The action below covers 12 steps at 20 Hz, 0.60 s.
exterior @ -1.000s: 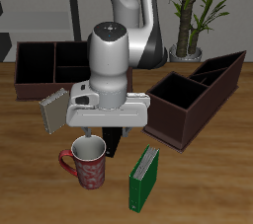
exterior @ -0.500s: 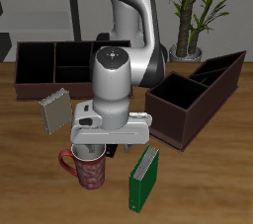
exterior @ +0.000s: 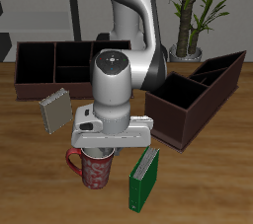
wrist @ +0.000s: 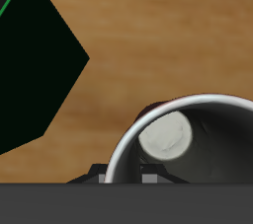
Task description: Place the red mug into the back desk caddy's left compartment
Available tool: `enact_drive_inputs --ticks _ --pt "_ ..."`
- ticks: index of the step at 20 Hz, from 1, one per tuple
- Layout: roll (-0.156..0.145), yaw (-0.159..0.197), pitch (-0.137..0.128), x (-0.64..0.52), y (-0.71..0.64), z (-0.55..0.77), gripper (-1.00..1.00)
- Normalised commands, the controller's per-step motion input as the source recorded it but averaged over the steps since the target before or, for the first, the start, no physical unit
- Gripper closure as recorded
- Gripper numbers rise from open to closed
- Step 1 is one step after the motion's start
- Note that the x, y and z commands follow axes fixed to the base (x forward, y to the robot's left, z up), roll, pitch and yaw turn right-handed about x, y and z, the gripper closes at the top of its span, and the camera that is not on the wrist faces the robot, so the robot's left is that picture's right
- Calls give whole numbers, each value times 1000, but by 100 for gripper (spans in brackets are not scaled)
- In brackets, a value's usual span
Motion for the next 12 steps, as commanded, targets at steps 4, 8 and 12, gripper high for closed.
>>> enact_drive_inputs --ticks 4,8,12 --pt "-30 3 -25 -32 -155 236 100" --pt "-27 14 -46 -116 -205 394 100" --pt "-56 -14 -57 -200 -276 583 100"
